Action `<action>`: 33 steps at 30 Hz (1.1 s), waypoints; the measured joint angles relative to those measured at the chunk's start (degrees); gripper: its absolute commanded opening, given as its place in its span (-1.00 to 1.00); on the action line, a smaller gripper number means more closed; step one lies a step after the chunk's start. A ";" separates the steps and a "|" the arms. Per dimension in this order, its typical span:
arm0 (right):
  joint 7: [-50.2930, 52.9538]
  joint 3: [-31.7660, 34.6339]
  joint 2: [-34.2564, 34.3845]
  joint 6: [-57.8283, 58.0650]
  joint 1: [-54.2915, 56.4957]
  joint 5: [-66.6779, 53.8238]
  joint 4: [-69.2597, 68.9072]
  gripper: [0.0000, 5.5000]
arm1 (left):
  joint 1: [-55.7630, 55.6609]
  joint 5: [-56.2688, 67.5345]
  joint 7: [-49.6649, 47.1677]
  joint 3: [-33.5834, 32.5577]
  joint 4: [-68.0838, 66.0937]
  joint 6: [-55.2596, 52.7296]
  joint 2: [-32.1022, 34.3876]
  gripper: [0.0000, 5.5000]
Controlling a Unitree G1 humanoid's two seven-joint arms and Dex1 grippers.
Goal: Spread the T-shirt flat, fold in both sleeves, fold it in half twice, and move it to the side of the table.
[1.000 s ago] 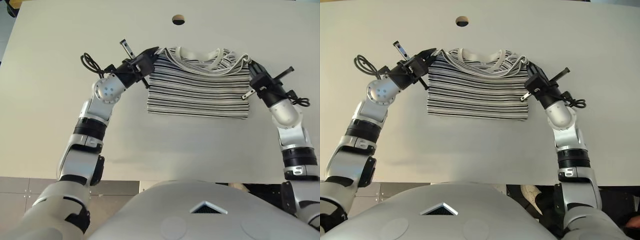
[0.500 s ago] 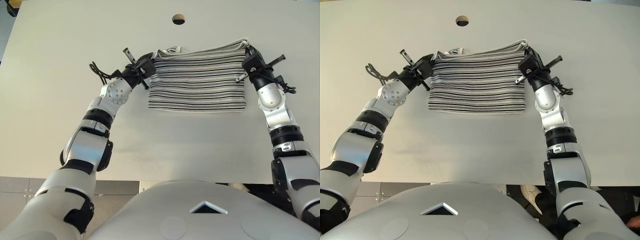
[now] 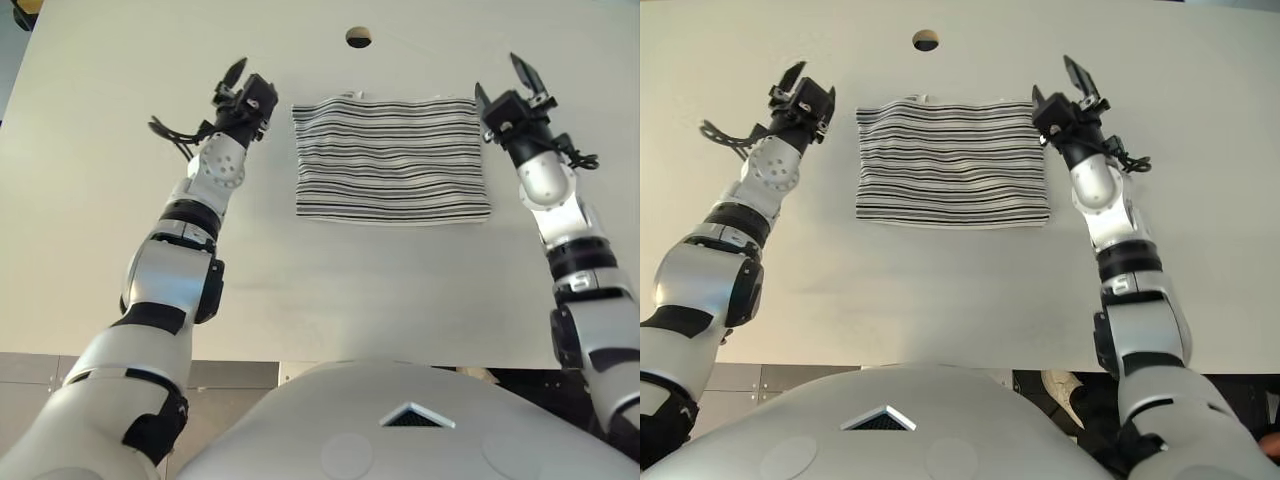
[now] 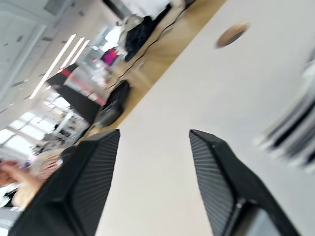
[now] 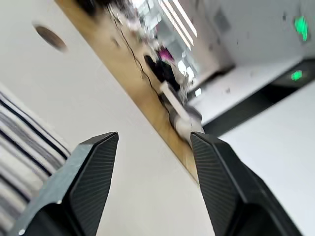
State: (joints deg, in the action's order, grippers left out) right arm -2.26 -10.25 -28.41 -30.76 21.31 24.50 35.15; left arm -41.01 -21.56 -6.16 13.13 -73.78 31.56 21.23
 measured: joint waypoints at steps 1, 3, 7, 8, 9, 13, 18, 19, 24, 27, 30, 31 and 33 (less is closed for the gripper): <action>-1.85 0.15 -2.14 -0.29 -3.72 0.06 -4.93 -0.02 | 0.64 0.30 -0.68 -0.60 0.37 0.57 1.09 0.11; -6.69 1.07 -8.24 0.01 -13.05 0.28 -16.32 -0.02 | 3.46 1.79 -1.78 -2.72 2.23 3.19 2.89 0.11; -15.54 1.98 -17.89 3.56 -24.64 5.96 -31.30 -0.02 | 13.55 10.04 -1.95 -9.96 14.86 10.36 3.90 0.11; -15.86 0.89 -17.75 4.55 -24.32 7.64 -31.35 -0.02 | 15.26 11.33 -1.87 -10.89 18.54 10.77 3.83 0.11; -15.87 -0.35 -17.01 5.06 -23.86 9.16 -31.02 -0.02 | 16.98 12.17 -1.78 -11.63 22.34 10.78 3.71 0.11; -13.54 -4.82 -13.41 5.68 -19.01 14.13 -26.51 -0.02 | 24.65 13.48 -1.05 -11.84 38.84 7.33 0.92 0.11; -12.55 -6.82 -15.92 3.99 -17.62 18.17 -25.87 -0.02 | 31.86 13.98 0.61 -12.56 54.19 1.52 -0.29 0.11; -13.38 -6.87 -17.60 3.19 -18.24 18.17 -26.97 -0.02 | 32.46 13.94 0.76 -12.57 55.35 0.48 -0.56 0.11; -24.43 -3.89 -32.47 -0.55 -31.50 13.62 -44.57 -0.02 | 34.86 12.93 2.10 -12.79 59.40 -2.02 -0.76 0.11; -29.06 -3.86 -35.54 -0.80 -35.72 13.47 -52.51 -0.02 | 36.41 12.25 2.25 -13.44 61.52 -2.74 -0.67 0.11; -33.10 -10.70 -30.57 -3.33 -31.91 13.61 -56.15 -0.02 | 37.55 12.01 2.23 -14.32 62.56 -3.32 -0.79 0.11; -34.49 -15.18 -26.03 -4.95 -29.22 14.13 -56.21 -0.02 | 37.92 12.01 2.19 -14.80 62.68 -3.34 -1.12 0.11; -36.70 -21.42 -19.59 -7.03 -25.26 15.14 -55.87 -0.02 | 38.34 12.10 2.06 -15.57 62.66 -3.56 -1.69 0.11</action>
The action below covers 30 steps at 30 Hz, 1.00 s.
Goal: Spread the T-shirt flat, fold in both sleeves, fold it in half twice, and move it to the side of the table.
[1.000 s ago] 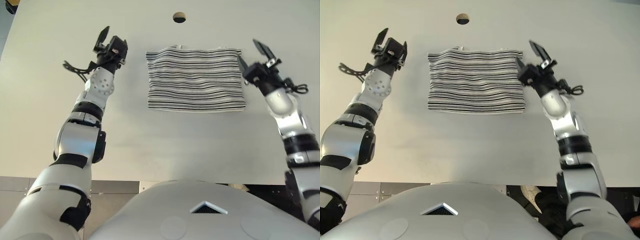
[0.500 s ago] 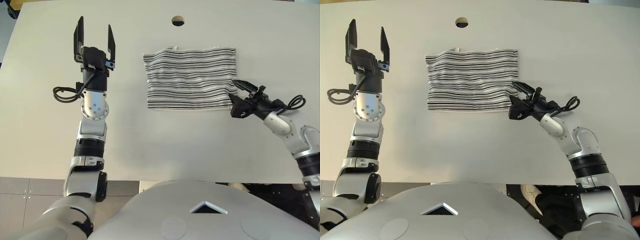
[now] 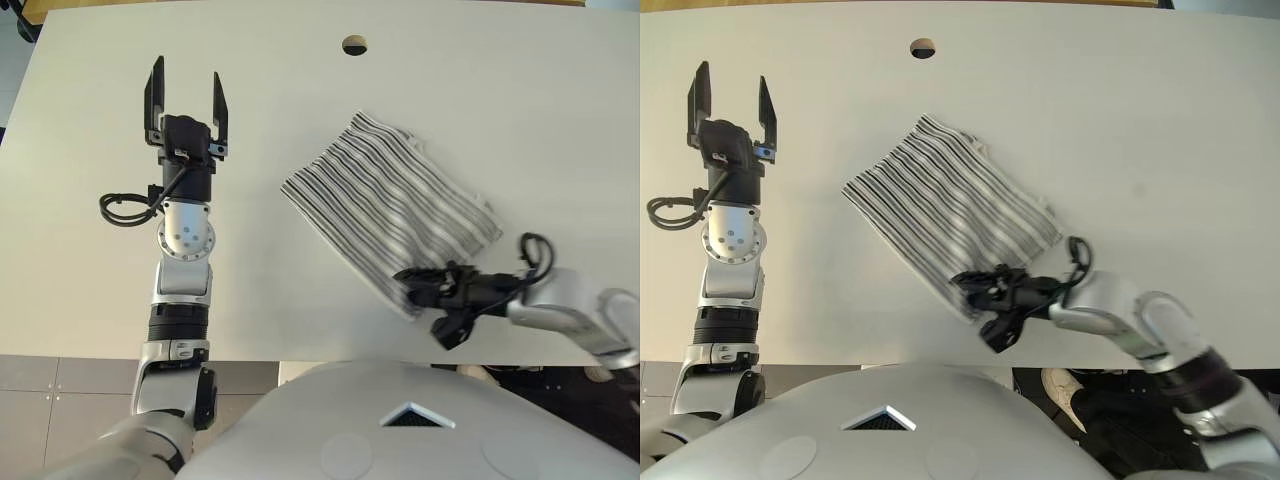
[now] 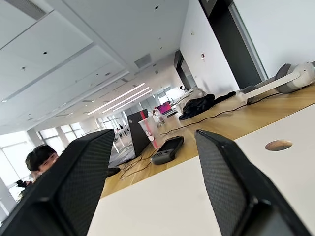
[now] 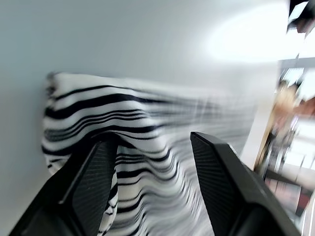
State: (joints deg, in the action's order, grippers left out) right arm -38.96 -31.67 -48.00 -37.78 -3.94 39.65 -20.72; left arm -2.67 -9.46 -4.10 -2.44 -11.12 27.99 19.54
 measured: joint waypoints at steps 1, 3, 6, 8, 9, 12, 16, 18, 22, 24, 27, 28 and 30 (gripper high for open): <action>-1.10 -2.91 3.46 -0.41 2.11 0.72 0.44 -0.02 | -0.01 0.09 0.00 -0.07 -0.01 -0.05 -0.27 0.11; -3.42 -7.31 10.32 0.19 6.69 2.80 2.29 -0.02 | -0.01 0.34 0.02 -0.28 -0.60 -0.01 -0.67 0.11; -4.48 -10.85 17.62 1.19 11.36 4.17 4.45 -0.02 | -0.03 1.29 0.09 -1.50 -1.81 0.03 -0.65 0.11; -3.30 -11.70 21.72 1.96 12.93 4.10 5.16 -0.02 | -0.10 1.47 0.22 -1.90 -2.37 0.11 -0.64 0.11; -2.87 -11.20 22.58 2.24 13.27 2.31 4.89 -0.02 | -0.32 1.60 0.39 -1.96 -2.87 0.27 -0.64 0.11; -3.09 -5.64 18.63 3.50 12.12 -8.74 0.61 -0.02 | -0.83 1.83 1.10 -1.96 -4.39 0.60 -0.65 0.11; 3.57 9.48 15.12 6.63 17.15 -15.61 8.23 -0.02 | -2.93 2.32 1.57 -2.14 -4.91 1.31 -0.72 0.11; 8.55 9.76 16.58 6.66 20.91 -11.42 17.53 -0.02 | -3.69 2.42 1.62 -2.17 -5.31 1.55 -1.04 0.11; 22.84 3.05 22.74 7.81 29.48 2.21 44.03 -0.02 | -4.88 2.42 1.62 -1.90 -6.53 1.83 -1.87 0.11; 30.59 -0.86 25.73 6.80 32.99 6.24 56.58 -0.02 | -5.49 2.41 1.74 -1.45 -7.18 1.96 -2.56 0.11; 36.91 -3.14 27.59 6.09 36.05 7.75 64.55 -0.02 | -6.87 2.37 2.23 -0.52 -8.28 2.42 -3.34 0.11; 38.90 -3.18 27.52 5.82 36.07 7.73 65.55 -0.02 | -7.25 2.37 2.34 -0.52 -9.05 2.53 -3.33 0.11; 41.07 -2.13 26.14 6.03 34.59 7.34 64.72 -0.02 | -7.73 2.30 2.62 -0.23 -10.54 2.83 -3.32 0.11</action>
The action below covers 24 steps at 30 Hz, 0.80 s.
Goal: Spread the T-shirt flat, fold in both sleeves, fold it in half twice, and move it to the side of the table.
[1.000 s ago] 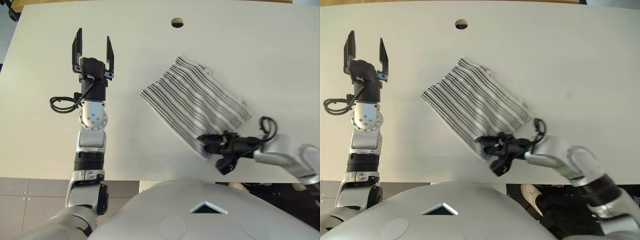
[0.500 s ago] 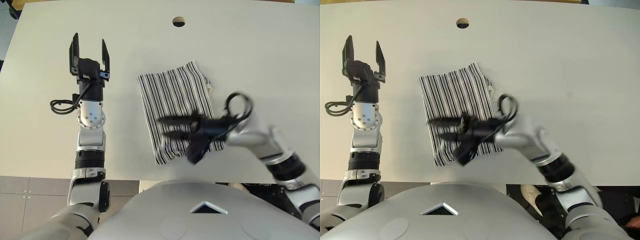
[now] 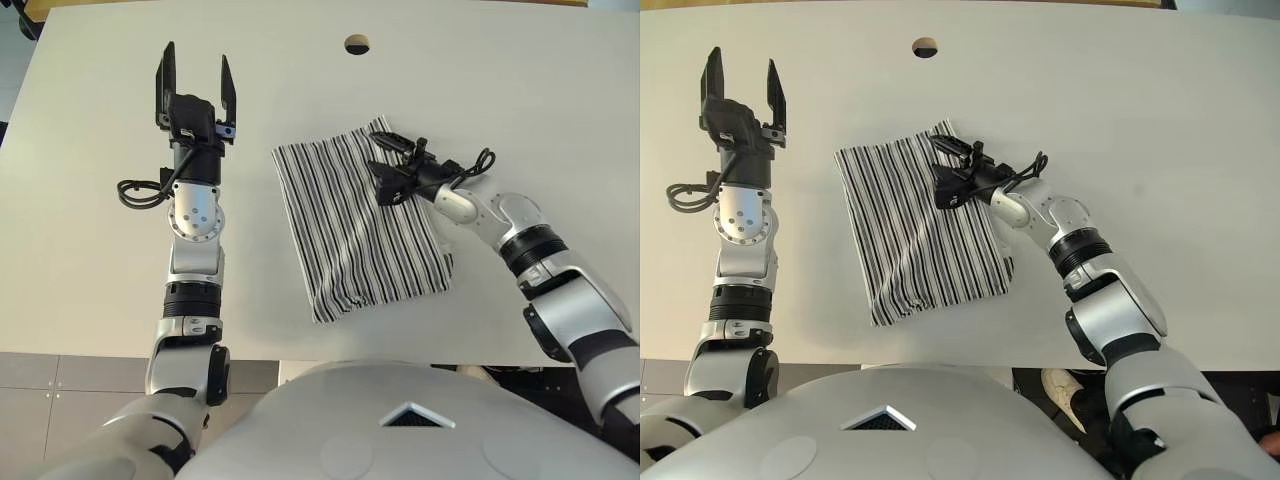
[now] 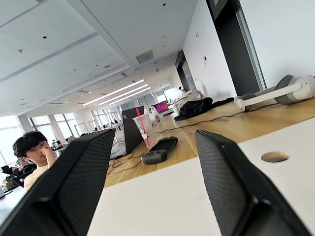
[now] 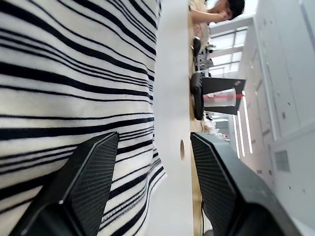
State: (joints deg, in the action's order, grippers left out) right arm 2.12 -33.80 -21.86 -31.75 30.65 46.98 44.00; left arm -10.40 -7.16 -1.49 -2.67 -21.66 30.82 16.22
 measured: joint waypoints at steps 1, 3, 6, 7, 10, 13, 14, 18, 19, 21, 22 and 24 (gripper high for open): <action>-0.15 1.95 -2.23 0.62 -3.25 -2.03 -3.61 -0.02 | -0.58 -0.39 0.20 0.21 -1.17 0.32 0.10 0.11; -1.66 6.09 -6.48 1.74 -10.35 -6.32 -11.57 -0.02 | -1.27 -1.07 0.17 0.21 -3.48 0.81 0.63 0.11; -4.60 9.45 -10.17 5.75 -19.69 -8.28 -24.17 -0.02 | -1.56 -3.04 0.08 0.70 -4.97 1.80 1.22 0.11; -5.12 10.15 -10.22 7.34 -21.76 -8.31 -27.71 -0.02 | -1.61 -3.17 0.16 0.90 -5.14 2.60 1.30 0.11; -5.29 12.13 -9.35 10.91 -22.79 -8.42 -33.29 -0.02 | -1.73 -3.29 1.64 1.90 -5.18 3.91 2.40 0.11; -3.45 17.05 -8.00 11.28 -22.84 -12.20 -39.90 -0.02 | 0.03 -3.14 5.32 2.61 -1.04 6.34 5.22 0.11; -3.40 18.93 -7.97 10.04 -23.23 -15.41 -42.18 -0.02 | 1.30 -3.10 6.97 3.06 1.27 7.19 6.27 0.11; -14.70 24.17 -17.46 3.20 -34.52 -30.20 -50.81 0.18 | 10.76 -3.10 16.91 5.02 13.31 11.13 15.32 0.11; -18.52 24.97 -22.11 2.07 -39.06 -30.99 -50.97 0.22 | 13.44 -3.16 19.40 5.02 15.87 11.84 18.40 0.11; -23.59 27.55 -29.67 0.44 -48.20 -30.86 -50.61 0.29 | 17.35 -3.04 24.12 5.43 18.10 12.09 23.18 0.11; -25.71 29.79 -33.47 -0.30 -54.21 -29.95 -50.53 0.30 | 19.34 -3.11 27.24 6.95 18.82 12.10 25.62 0.18; -27.51 32.99 -36.38 -0.36 -60.60 -27.92 -52.22 0.30 | 21.89 -3.23 31.44 9.71 19.78 12.03 27.63 0.25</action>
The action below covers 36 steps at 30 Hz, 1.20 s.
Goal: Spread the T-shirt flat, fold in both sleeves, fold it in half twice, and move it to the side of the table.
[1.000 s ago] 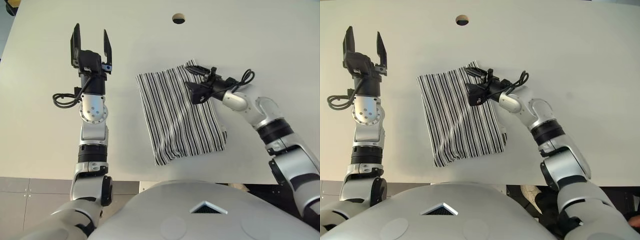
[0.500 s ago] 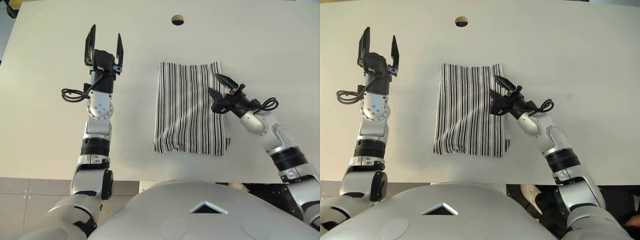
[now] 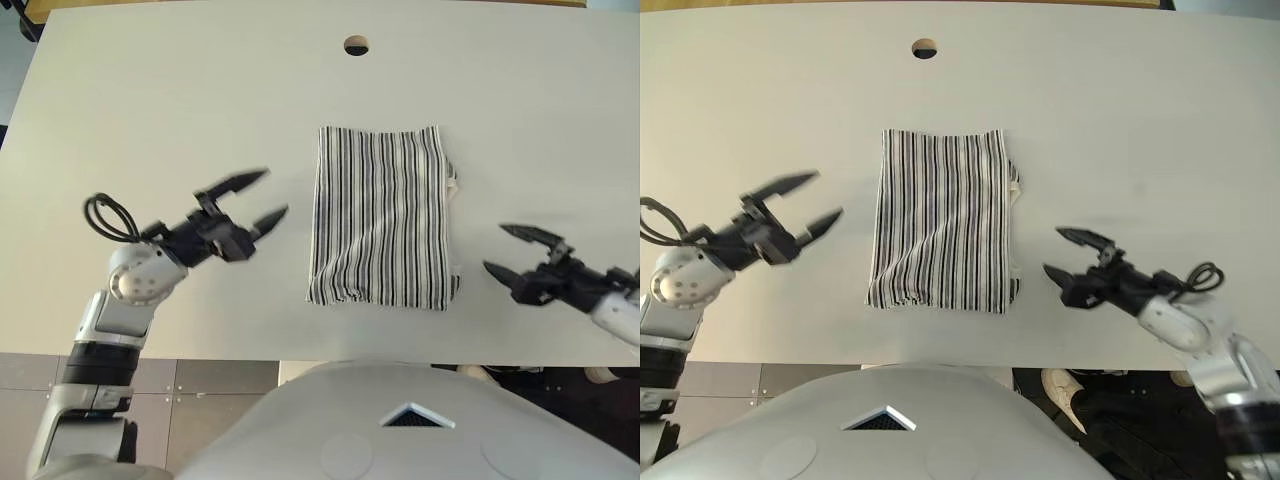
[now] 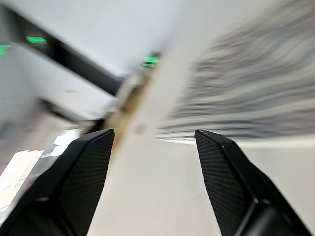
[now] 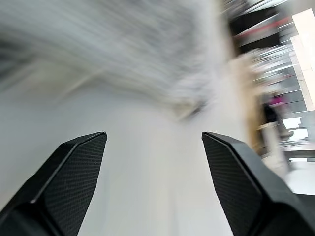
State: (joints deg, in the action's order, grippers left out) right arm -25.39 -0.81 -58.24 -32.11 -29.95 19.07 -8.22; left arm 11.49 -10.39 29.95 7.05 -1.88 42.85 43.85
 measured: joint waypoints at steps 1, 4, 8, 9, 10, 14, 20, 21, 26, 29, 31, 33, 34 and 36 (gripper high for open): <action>-1.18 0.58 -0.46 0.43 -2.02 0.68 -3.22 0.30 | 0.66 -0.27 2.07 1.39 0.63 0.07 1.08 0.32; -3.87 0.76 -0.49 0.37 -5.39 1.91 -11.20 0.30 | 3.17 -2.22 7.03 3.14 1.21 0.39 5.73 0.38; -7.59 -2.16 -0.43 0.53 -4.20 3.82 -12.58 0.30 | 4.39 -2.09 11.56 5.51 2.72 1.97 10.22 0.38; -8.53 -3.72 -0.16 0.27 -2.80 3.87 -12.79 0.30 | 4.37 -1.83 12.28 6.17 3.28 2.18 10.54 0.38; -9.70 -5.40 0.14 -0.12 -1.32 3.83 -13.09 0.30 | 4.68 -1.09 13.17 6.73 3.92 2.20 10.98 0.38; -11.08 -8.97 1.61 -0.84 3.78 4.38 -11.58 0.30 | 5.45 0.71 15.46 8.63 5.52 2.69 12.45 0.38; -11.59 -11.07 1.98 -1.46 7.07 4.40 -10.10 0.30 | -0.17 -0.15 16.13 13.41 3.24 4.46 8.45 0.38; -11.55 -11.22 1.98 -1.57 7.27 4.36 -9.94 0.30 | -1.31 -0.80 16.01 13.88 2.46 4.91 7.55 0.38; -11.41 -12.99 2.14 -3.12 9.52 4.34 -8.29 0.23 | -6.85 -2.31 15.38 16.87 -2.24 7.27 3.82 0.40; -11.47 -14.64 2.48 -4.56 11.10 4.29 -6.78 0.07 | -7.84 -3.23 14.44 17.90 -3.41 8.76 3.32 0.40; -11.49 -16.11 3.54 -5.63 12.64 4.34 -5.10 -0.10 | -8.24 -3.36 14.14 18.24 -4.06 9.47 3.15 0.32; -11.35 -17.02 4.25 -6.41 13.72 4.45 -3.98 -0.22 | -8.98 -3.45 14.06 19.09 -4.77 9.96 3.02 0.24; -11.31 -17.40 4.50 -6.54 14.14 4.46 -3.48 -0.27 | -9.26 -3.47 14.06 19.52 -5.23 10.26 2.83 0.18; -11.25 -18.04 4.84 -6.90 14.73 4.48 -2.43 -0.48 | -9.85 -3.52 14.04 20.41 -6.48 11.43 2.69 -0.01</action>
State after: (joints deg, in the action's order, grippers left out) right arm -36.65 -18.85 -53.40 -39.01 -15.22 23.54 -10.65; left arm 1.64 -13.91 43.99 27.46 -8.36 54.28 46.54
